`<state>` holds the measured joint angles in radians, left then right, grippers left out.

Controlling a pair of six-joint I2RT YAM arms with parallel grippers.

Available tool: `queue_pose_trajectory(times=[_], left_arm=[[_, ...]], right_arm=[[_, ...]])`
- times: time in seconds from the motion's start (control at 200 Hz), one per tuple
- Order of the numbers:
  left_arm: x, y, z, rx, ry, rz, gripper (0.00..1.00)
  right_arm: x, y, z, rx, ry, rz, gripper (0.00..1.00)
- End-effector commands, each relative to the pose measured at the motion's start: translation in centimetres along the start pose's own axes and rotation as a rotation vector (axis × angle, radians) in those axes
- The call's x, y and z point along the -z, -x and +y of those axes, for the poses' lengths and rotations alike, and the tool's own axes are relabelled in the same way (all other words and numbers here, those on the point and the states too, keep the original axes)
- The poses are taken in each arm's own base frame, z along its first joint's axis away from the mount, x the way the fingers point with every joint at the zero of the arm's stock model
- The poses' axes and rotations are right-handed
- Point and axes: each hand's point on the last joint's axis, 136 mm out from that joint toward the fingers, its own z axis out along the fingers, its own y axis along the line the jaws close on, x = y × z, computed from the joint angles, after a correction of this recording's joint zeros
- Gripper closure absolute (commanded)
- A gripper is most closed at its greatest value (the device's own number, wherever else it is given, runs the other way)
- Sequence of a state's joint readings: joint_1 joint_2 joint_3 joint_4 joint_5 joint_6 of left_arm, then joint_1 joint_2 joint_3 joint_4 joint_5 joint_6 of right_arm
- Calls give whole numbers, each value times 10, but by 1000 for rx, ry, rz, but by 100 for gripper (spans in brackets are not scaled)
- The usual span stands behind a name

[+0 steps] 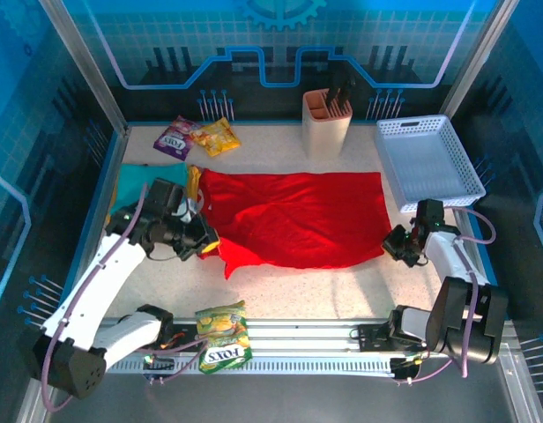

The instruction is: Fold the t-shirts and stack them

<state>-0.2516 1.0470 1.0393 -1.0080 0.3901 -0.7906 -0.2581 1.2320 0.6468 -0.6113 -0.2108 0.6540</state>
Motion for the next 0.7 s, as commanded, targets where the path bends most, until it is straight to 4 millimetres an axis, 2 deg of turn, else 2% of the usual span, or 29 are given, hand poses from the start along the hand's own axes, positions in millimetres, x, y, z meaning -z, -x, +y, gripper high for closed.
queue_pose_trajectory(times=[0.0,0.245,0.375,0.52,0.545,0.695], left_arm=[[11,22,-13,-75,-23,-37,100],[12,68,-22,-81,-24,-89,100],[6,90,-27,-77,-30,-111,100],[-1,115,-29,-81,-16,-120,100],[-2,118,-29,-83,-11,-120,100],[-6,140,-32,-88,-1,-140,100]], right_arm=[[4,10,13,16,24,6,100],[2,33,31,-2,55,0,100],[-1,44,41,-11,72,2,100],[-11,52,42,-21,59,23,100],[-7,62,52,-11,79,2,100],[-9,73,58,-20,87,-7,100]])
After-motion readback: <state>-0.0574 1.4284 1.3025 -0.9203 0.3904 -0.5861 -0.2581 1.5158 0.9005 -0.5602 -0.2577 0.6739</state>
